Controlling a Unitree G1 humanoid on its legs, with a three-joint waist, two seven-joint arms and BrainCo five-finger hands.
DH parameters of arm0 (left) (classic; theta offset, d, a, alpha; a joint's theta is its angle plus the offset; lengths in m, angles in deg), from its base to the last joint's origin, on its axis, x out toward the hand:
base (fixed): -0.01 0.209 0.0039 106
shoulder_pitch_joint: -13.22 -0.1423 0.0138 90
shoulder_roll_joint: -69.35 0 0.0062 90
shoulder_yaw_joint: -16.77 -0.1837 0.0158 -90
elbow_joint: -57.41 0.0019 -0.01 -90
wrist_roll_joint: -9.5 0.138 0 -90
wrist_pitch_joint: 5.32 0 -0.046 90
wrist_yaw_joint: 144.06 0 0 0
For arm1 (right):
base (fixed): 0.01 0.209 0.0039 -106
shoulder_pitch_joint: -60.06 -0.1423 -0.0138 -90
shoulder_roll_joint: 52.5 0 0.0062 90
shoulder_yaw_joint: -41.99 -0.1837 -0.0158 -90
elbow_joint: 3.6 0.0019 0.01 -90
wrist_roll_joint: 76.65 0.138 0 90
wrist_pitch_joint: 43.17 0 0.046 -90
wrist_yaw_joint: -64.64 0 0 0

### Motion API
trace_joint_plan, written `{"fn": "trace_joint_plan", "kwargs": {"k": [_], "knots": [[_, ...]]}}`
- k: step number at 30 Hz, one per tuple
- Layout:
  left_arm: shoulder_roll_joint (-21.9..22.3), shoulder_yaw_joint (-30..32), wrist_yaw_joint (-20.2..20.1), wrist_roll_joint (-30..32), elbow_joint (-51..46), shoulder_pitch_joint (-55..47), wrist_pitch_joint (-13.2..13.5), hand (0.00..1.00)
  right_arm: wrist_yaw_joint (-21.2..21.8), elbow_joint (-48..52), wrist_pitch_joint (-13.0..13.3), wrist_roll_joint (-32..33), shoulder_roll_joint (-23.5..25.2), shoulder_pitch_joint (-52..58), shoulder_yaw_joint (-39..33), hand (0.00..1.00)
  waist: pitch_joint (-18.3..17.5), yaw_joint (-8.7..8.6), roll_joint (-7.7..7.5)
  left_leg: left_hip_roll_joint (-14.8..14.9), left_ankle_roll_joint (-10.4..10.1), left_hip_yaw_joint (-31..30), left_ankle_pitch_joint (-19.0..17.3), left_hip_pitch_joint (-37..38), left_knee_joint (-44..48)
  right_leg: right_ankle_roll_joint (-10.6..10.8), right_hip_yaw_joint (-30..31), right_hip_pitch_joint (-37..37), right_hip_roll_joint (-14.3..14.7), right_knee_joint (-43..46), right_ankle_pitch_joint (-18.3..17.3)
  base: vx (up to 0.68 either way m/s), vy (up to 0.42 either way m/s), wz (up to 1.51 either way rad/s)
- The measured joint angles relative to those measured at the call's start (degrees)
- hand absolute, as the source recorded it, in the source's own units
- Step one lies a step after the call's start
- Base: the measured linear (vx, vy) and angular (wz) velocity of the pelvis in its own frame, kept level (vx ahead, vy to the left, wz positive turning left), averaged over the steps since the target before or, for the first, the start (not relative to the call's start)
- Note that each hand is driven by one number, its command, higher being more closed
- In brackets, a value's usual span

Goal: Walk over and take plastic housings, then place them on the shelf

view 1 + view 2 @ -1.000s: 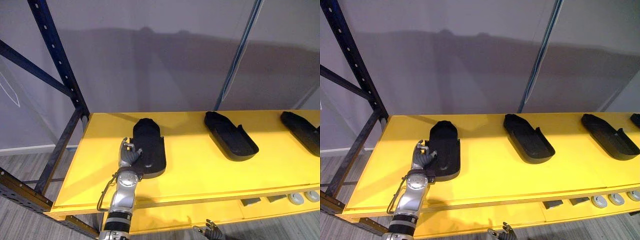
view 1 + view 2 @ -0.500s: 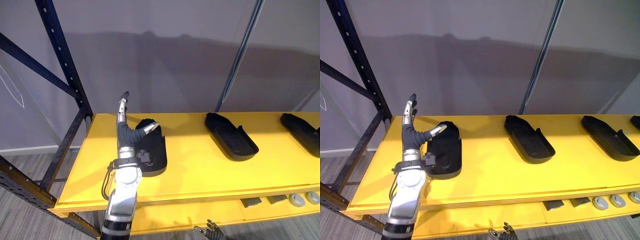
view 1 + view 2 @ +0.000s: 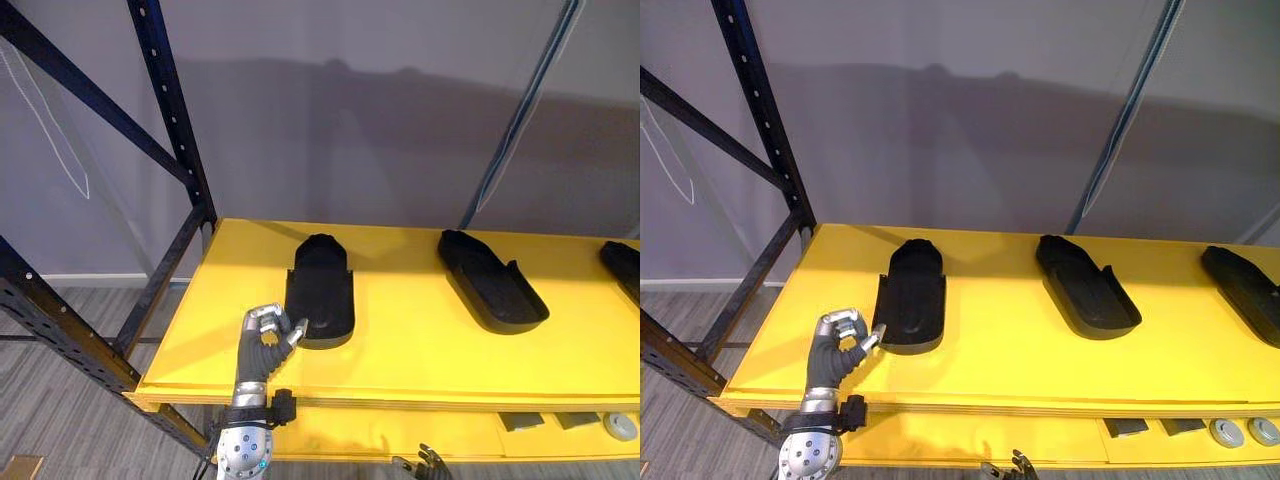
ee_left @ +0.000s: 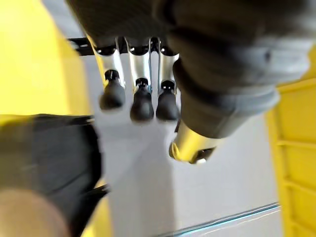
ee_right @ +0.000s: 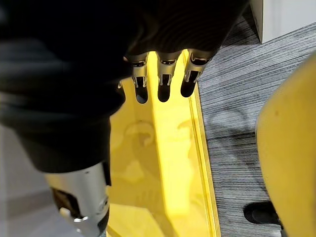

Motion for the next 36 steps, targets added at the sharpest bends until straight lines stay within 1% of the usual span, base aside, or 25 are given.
{"fn": "trace_joint_plan", "kwargs": {"k": [3, 5, 8, 9, 13, 15, 17, 18, 21, 24, 27, 28, 29, 31, 35, 36], "knots": [[-0.3, -0.8, -0.5, 0.9, 2.6, -0.1, 0.0, 1.0, -0.5, 0.1, 0.2, 0.0, -0.1, 0.0, 0.6, 0.0, 0.2, 0.17, -0.46, -0.3, 0.4, -0.6, -1.7, -1.9, 3.2, 0.3, -0.8, 0.0, -0.7, 0.1, -0.2, 0.0, 0.038, 0.14], [-0.9, -1.6, -0.5, 4.0, 5.1, -0.1, 0.0, 1.0, -1.0, 0.1, 0.4, 0.0, -0.2, 0.0, 0.9, 0.0, 0.4, 0.85, -0.56, -0.3, 0.6, -0.6, -3.8, -3.7, 6.7, 0.5, -0.9, 0.0, -1.2, 0.5, -0.3, 0.03, 0.043, 0.04], [-0.9, -1.5, -0.5, 5.9, 7.3, -0.1, 0.0, 1.0, -1.6, 0.3, 0.5, 0.0, -0.1, 0.0, 1.2, 0.0, 0.4, 0.81, -0.63, -0.1, 0.8, -0.6, -6.0, -5.2, 10.0, 0.6, -1.0, 0.0, -1.4, 0.6, -0.4, 0.04, 0.05, -0.03], [-0.9, -1.5, -0.6, 7.1, 8.7, 0.0, 0.0, 1.0, -1.9, 0.5, 0.5, 0.0, -0.2, 0.0, 2.0, 0.0, 0.5, 0.75, -0.61, 0.3, 0.8, -0.4, -7.4, -5.8, 12.0, 0.6, -0.9, 0.0, -1.4, 0.9, -0.4, 0.04, 0.056, -0.08], [-0.9, -1.5, -0.6, 9.2, 11.7, 1.1, -0.3, 1.0, -2.0, 0.5, 0.5, 0.0, -0.1, 0.1, 2.1, 0.0, 0.4, 0.75, -0.86, 1.2, 0.8, -0.3, -9.4, -6.7, 14.8, 0.7, -0.8, -0.1, -0.9, 1.5, -0.2, 0.03, 0.032, -0.05], [-1.0, -1.5, -0.6, 9.5, 13.3, 1.8, -0.5, 1.0, -2.0, 0.6, 0.5, 0.0, 0.0, 0.2, 2.2, 0.0, 0.2, 0.75, -0.79, 1.6, 0.7, -0.4, -9.5, -6.7, 14.9, 0.5, -0.8, -0.5, -0.4, 2.5, 0.0, 0.0, 0.0, 0.0], [-1.1, -1.5, -0.6, 10.4, 16.3, 3.1, -1.0, 1.0, -2.0, 0.7, 0.5, 0.0, 0.0, 0.2, 2.5, 0.0, 0.1, 0.79, -0.69, 1.8, 0.6, -0.3, -9.5, -6.0, 14.3, 0.5, -0.9, -0.8, -0.1, 3.8, 0.0, 0.0, 0.0, 0.0], [-1.2, -1.6, -0.6, 10.7, 17.0, 3.2, -1.1, 1.0, -2.0, 0.7, 0.5, 0.0, 0.0, 0.3, 2.5, 0.0, -0.1, 0.75, -0.39, 1.8, 0.5, -0.3, -9.4, -5.8, 14.0, 0.5, -0.9, -0.9, -0.1, 4.1, 0.0, 0.03, -0.006, -0.06], [-1.6, -2.1, -0.6, 11.5, 18.7, 3.8, -1.4, 1.0, -2.0, 0.6, 0.5, 0.0, -0.1, 0.8, 2.5, 0.0, -1.4, 0.72, -0.21, 1.7, 0.1, 0.4, -8.7, -3.8, 11.4, 0.3, -0.9, -0.9, 0.0, 4.9, 0.1, 0.04, -0.005, -0.1], [-1.8, -2.6, -0.6, 11.5, 20.3, 5.2, -1.5, 1.0, -2.0, 0.6, 0.5, 0.0, 0.0, 1.0, 2.5, 0.0, -2.1, 0.63, -0.17, 1.2, -0.2, 0.7, -6.5, -1.6, 6.9, -0.2, -1.0, -1.1, 0.1, 5.0, 0.5, 0.02, -0.005, -0.03], [-1.9, -3.3, -0.5, 11.5, 22.0, 7.0, -1.6, 1.0, -2.0, 0.6, 0.4, 0.0, -0.1, 1.2, 2.5, 0.0, -2.8, 0.53, 0.13, 0.5, -0.2, 0.8, -3.3, 0.4, 1.3, -0.3, -1.1, -1.7, 0.2, 5.0, 0.6, 0.0, 0.0, 0.0], [-1.9, -3.5, -0.5, 11.6, 22.4, 7.3, -1.6, 1.0, -2.0, 0.6, 0.4, 0.0, -0.2, 1.2, 2.4, 0.0, -2.8, 0.49, 0.26, 0.4, 0.4, 0.8, -2.6, 0.7, 0.5, -0.3, -1.1, -1.8, 0.2, 5.0, 0.6, 0.0, 0.0, 0.0], [-1.8, -3.6, -0.5, 12.1, 22.6, 7.7, -1.7, 1.0, -2.0, 0.6, 0.4, -0.1, -0.3, 1.2, 2.4, 0.0, -3.0, 0.21, 0.5, 0.2, 0.3, 0.8, -1.5, 1.4, -1.2, -0.3, -1.1, -1.9, 0.2, 5.0, 0.6, 0.0, 0.0, 0.0], [-1.9, -3.6, -0.3, 12.6, 23.3, 8.1, -1.7, 1.0, -2.0, 0.5, 0.4, -0.1, -0.4, 0.8, 2.3, 0.0, -3.1, -0.72, 0.82, -0.1, 0.5, 0.7, -0.8, 1.9, -2.3, -0.3, -1.0, -1.9, 0.2, 5.0, 0.6, -0.03, 0.012, 0.0], [-1.9, -3.5, 0.4, 12.7, 25.8, 10.6, -2.2, 1.0, -2.0, 0.5, 0.4, -0.1, -0.4, 0.7, 2.0, 0.0, -3.1, -0.93, 1.0, -0.2, 0.6, 1.1, -0.6, 1.9, -2.4, -0.4, -0.7, -1.9, 0.1, 4.7, 0.6, -0.09, 0.016, -0.06], [-1.9, -3.3, 0.6, 12.7, 26.3, 11.3, -2.6, 1.0, -2.0, 0.4, 0.4, -0.2, -0.4, 0.5, 2.0, 0.0, -3.1, -1.23, 1.02, -0.3, 0.5, 1.1, -0.5, 1.9, -2.4, -0.4, -0.7, -1.9, 0.0, 4.4, 0.6, -0.11, 0.007, -0.03]]}}
